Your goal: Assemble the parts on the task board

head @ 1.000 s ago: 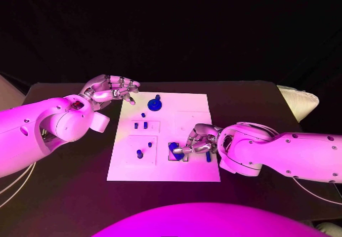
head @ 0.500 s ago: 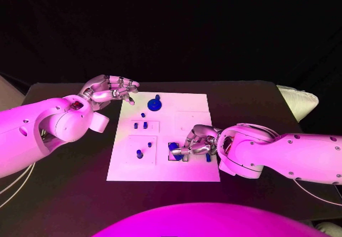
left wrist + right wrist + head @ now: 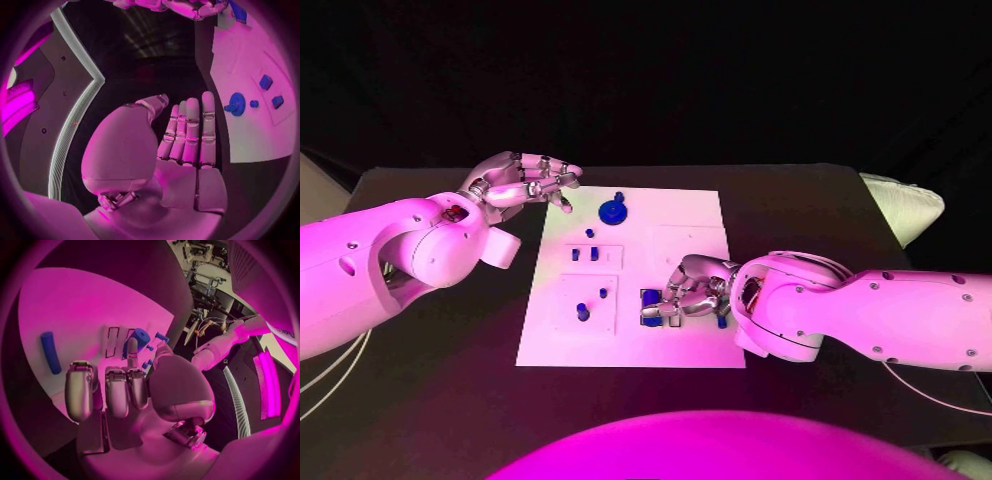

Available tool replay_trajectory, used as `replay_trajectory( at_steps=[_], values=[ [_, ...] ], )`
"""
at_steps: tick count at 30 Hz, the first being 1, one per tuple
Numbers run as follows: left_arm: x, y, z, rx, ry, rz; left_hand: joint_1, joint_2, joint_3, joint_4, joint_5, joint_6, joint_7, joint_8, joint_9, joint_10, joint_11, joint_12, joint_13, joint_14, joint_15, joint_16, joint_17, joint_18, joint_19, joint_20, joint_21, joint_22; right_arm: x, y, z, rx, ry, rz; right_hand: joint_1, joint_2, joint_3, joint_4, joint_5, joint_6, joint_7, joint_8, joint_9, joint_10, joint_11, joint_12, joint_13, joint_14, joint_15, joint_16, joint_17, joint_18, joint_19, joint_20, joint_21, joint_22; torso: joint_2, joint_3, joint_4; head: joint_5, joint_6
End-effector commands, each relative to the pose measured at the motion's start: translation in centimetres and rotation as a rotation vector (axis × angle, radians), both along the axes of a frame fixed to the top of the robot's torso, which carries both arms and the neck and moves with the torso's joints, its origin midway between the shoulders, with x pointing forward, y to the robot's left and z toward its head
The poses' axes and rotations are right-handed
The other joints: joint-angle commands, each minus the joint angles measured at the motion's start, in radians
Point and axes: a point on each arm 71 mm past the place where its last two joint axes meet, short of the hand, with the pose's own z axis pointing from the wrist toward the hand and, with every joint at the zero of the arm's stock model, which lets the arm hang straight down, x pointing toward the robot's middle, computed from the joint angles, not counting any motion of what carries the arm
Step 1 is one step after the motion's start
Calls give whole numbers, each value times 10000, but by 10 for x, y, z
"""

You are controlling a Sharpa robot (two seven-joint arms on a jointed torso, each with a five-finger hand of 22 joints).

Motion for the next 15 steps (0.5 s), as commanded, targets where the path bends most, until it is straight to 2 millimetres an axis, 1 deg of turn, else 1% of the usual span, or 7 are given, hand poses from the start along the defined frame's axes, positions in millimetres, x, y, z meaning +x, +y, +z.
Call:
replay_trajectory(
  at_steps=[1,3,7,8,9,10,15],
  values=[
    [0,-1,1,-90,-5,-75,10,59,-22,29,16,-31,47,-47,-14,56,44,-35,10,3,30,-51,1,132,58,-23,-48,-9,0,0,-1,-89,-104,294,860,-35,108,-88,-110,-53,-33,31,-22,978,-76,31,2570,1057,-88,41,2628,-87,731,-80,53,2245,3,0,-11,15,2],
    [0,-2,1,-89,-4,-75,18,67,-18,30,17,-27,46,-49,-14,59,43,-35,11,3,29,-51,1,133,59,-23,-50,-10,1,0,-1,-145,-151,321,1415,-88,310,-184,-334,-70,-34,0,-53,978,-80,29,2570,1057,-93,41,2628,-89,731,-83,64,2247,7,2,-12,14,2],
    [0,-2,1,-88,-3,-75,22,82,-12,35,20,-23,45,-51,-13,61,42,-35,12,3,28,-51,1,133,60,-23,-51,-11,2,0,-1,-216,-226,363,2097,-136,582,-272,-359,-52,-49,-61,-124,983,-93,39,2578,1057,-100,41,2628,-94,735,-87,94,2254,10,11,-6,12,2],
    [0,-2,1,-88,-3,-74,27,100,-4,41,22,-19,45,-53,-13,63,41,-36,13,4,28,-51,2,134,62,-23,-53,-12,2,0,-1,-232,-252,374,2163,-121,620,-271,-372,-47,-52,-69,-135,987,-95,46,2582,1057,-102,41,2628,-95,736,-88,100,2255,11,13,-5,13,2],
    [0,-2,1,-87,-2,-74,27,100,-4,41,22,-19,45,-53,-13,63,41,-36,13,4,28,-51,2,134,62,-23,-53,-12,2,0,-1,-251,-283,386,2492,-9,841,-298,-619,-30,-71,-106,-178,988,-114,46,2583,1057,-120,41,2628,-94,735,-99,102,2255,14,16,-7,15,2],
    [0,-2,1,-87,-2,-74,27,100,-4,41,22,-19,45,-53,-13,63,41,-36,13,4,28,-51,2,134,62,-23,-53,-12,2,0,-2,-268,-311,392,2646,17,975,-291,-803,-17,-78,-130,-207,990,-118,50,2586,1057,-123,41,2628,-98,739,-105,125,2260,15,16,-6,14,2],
    [0,-2,1,-86,0,-75,29,114,1,48,23,-16,44,-55,-12,64,41,-37,14,4,27,-51,2,134,64,-22,-54,-13,4,1,-3,-356,-464,346,3060,137,1376,-320,-736,16,-109,-184,-276,990,-148,50,2586,1057,-144,41,2628,-106,747,-120,168,2270,15,14,2,17,2]
  ],
)
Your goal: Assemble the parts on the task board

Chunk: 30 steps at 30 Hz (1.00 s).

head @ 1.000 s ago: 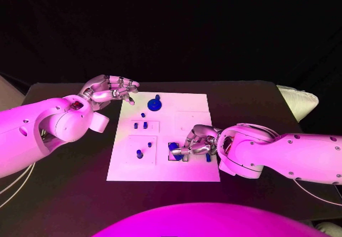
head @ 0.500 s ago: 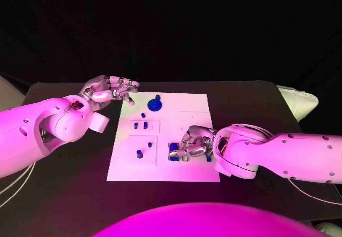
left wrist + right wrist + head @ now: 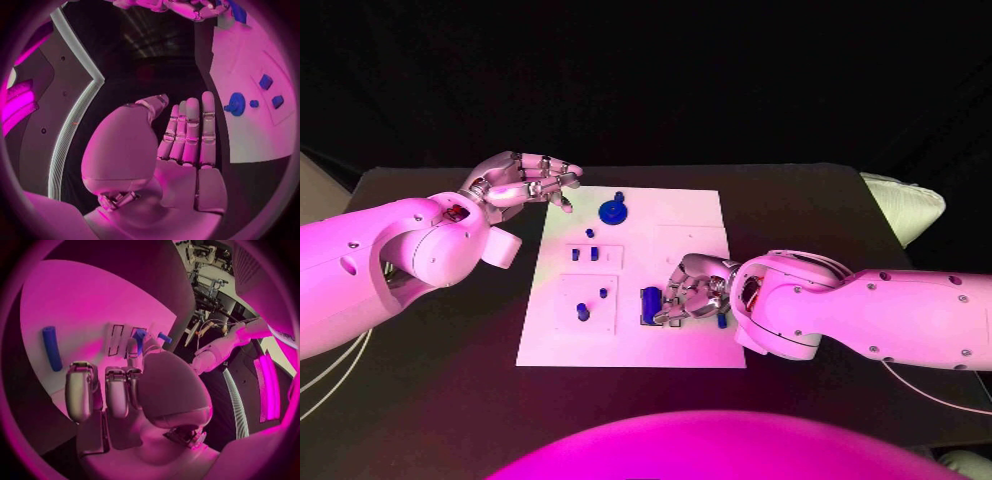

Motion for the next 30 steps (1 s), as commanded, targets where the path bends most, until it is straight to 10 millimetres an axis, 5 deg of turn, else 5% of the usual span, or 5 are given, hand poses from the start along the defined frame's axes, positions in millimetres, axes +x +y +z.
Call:
replay_trajectory(
  at_steps=[1,8,21,30],
  values=[
    [0,-2,1,-93,-7,-82,-8,76,1,48,23,-16,44,-55,-13,39,17,-37,14,4,27,-51,2,134,64,-22,-54,-14,1,1,0,-165,-272,205,268,97,180,1,14,12,-52,-53,-31,1009,-92,15,2549,1062,-79,41,2630,-105,784,-85,55,2273,2,2,9,2,2],
    [0,-2,1,-90,-4,-79,-8,76,1,48,23,-16,44,-55,-13,39,17,-37,14,4,27,-51,2,134,64,-22,-54,-14,5,-1,-2,-226,-380,25,221,208,466,218,193,102,-69,-20,-45,1017,-108,30,2559,1062,-92,41,2630,-111,789,-96,88,2280,-6,-1,3,22,2],
    [0,-1,1,-86,3,-80,-8,76,1,48,23,-16,44,-55,-13,39,17,-37,14,4,27,-51,2,134,64,-22,-54,-14,5,-1,-6,-371,-6,351,-96,-429,439,314,205,128,-47,13,-58,1012,-89,20,2554,1062,-77,41,2630,-108,783,-88,71,2276,-1,3,8,34,2],
    [0,-1,1,-92,-4,-83,-8,76,1,48,23,-16,44,-55,-13,39,17,-37,14,4,27,-51,2,134,64,-22,-54,-14,7,-9,-4,-290,-336,17,-118,-488,442,317,203,133,-45,16,-60,1015,-87,26,2558,1062,-75,41,2630,-106,780,-88,57,2272,-12,-8,-13,63,2]
  ],
)
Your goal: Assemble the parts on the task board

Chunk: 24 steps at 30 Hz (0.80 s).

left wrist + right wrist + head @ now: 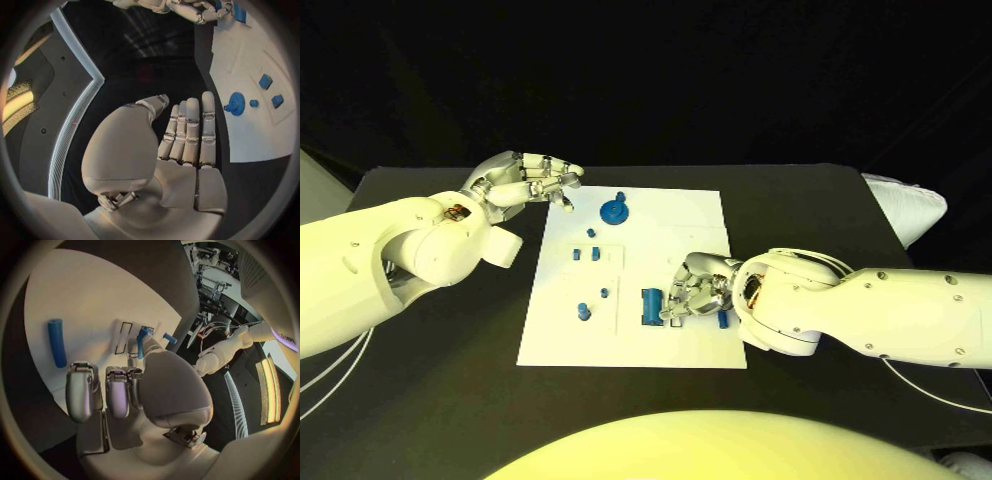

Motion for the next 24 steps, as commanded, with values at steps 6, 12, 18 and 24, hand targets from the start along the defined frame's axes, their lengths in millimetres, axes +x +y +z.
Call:
replay_trajectory(
  at_steps=[6,12,18,24],
  values=[
    [-1,-1,1,-101,-20,-87,-8,76,1,48,23,-16,44,-55,-13,28,5,-37,14,3,27,-51,2,134,65,-21,-54,-15,1,-23,5,534,-420,-549,-165,-225,90,32,-7,-103,94,-103,-93,999,68,-5,2591,1006,24,41,2632,-99,734,-30,-31,2265,-16,-10,-20,2,2],
    [0,-1,1,-94,-17,-73,-8,76,1,48,23,-16,44,-55,-13,28,5,-37,14,3,27,-51,2,134,65,-21,-54,-15,2,-56,9,525,-382,-1308,-228,-306,188,32,-78,-254,189,-249,-170,993,145,-16,2585,1006,85,41,2632,-92,721,13,-84,2252,-21,-4,-29,-63,2],
    [0,-1,0,-89,-7,-80,-8,76,1,48,23,-16,44,-55,-13,28,5,-37,14,3,27,-51,2,134,65,-21,-54,-15,2,-89,9,-57,-442,-1890,-430,-601,250,45,-342,-320,295,-383,-236,950,246,-98,2536,1006,176,41,2632,-76,698,89,-182,2229,-7,7,-29,-166,14],
    [0,-1,-1,-79,8,-86,-12,86,-6,77,18,-4,43,-71,-13,27,5,-44,19,2,28,-52,4,134,70,-20,-65,-20,-1,-109,8,-861,-608,-2061,-819,-934,457,70,-539,-36,226,-223,-103,896,207,-202,2475,1006,161,41,2632,-62,685,116,-239,2215,1,8,-27,-257,29]
  ],
)
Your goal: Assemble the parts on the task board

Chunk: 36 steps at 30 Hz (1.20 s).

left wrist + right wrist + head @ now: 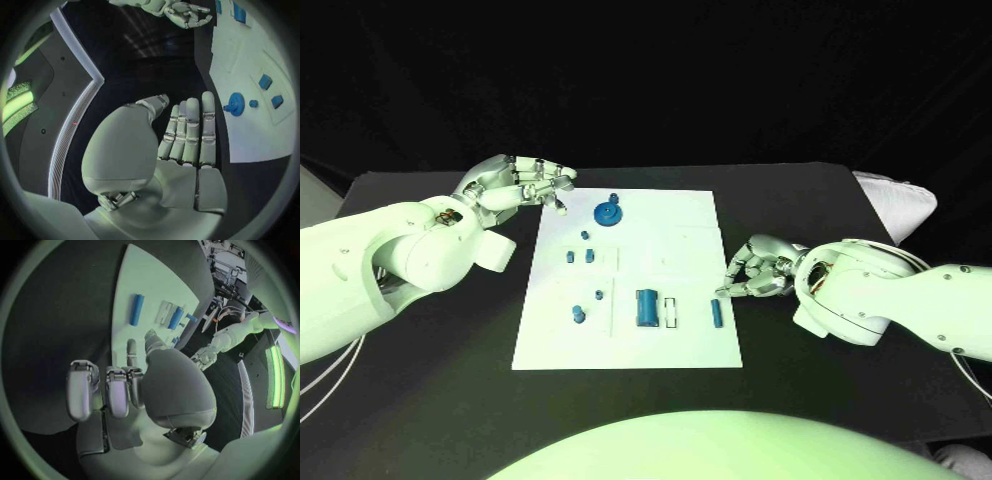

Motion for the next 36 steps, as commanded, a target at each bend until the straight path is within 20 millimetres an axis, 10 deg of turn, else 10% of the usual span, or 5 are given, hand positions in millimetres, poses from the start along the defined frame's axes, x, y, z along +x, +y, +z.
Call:
replay_trajectory(
  at_steps=[1,19,20,36],
  values=[
    [0,-2,0,-106,-15,-106,-12,86,-6,77,18,-4,43,-34,-13,27,6,-45,8,2,28,-52,4,134,71,-20,-65,-8,-2,-4,-1,-654,-99,247,-156,-109,106,9,-59,138,-39,124,90,896,13,-52,2478,1044,40,41,2633,-61,721,73,-42,2207,13,3,4,-52,10],
    [-1,-1,-1,-107,-6,-91,-12,86,-6,77,18,-4,43,-34,-13,27,6,-45,8,2,28,-52,4,134,71,-20,-65,-8,-11,12,-24,-1535,634,937,-1273,-408,293,32,-72,259,-246,700,884,845,-166,-160,2419,1044,-112,41,2633,-49,712,-58,-116,2191,17,-19,28,-85,-21],
    [-1,-1,-1,-107,-9,-85,-12,86,-6,77,18,-4,43,-34,-13,27,6,-45,8,2,28,-52,4,134,71,-20,-65,-8,-11,13,-24,-1540,657,972,-1326,-272,-5,5,659,163,-259,759,1046,854,-178,-145,2429,1044,-125,41,2633,-53,717,-79,-95,2197,19,-21,24,-84,-21],
    [-1,0,-1,-100,-4,-66,-11,88,-12,95,18,0,41,-47,-13,29,4,-47,13,2,28,-52,6,135,74,-19,-74,-13,-10,34,-35,-1900,561,1745,-230,-80,-23,-110,767,-37,-268,760,1344,848,-191,-162,2424,1044,-141,41,2633,-53,718,-93,-106,2197,20,-9,33,-64,-21]
  ],
)
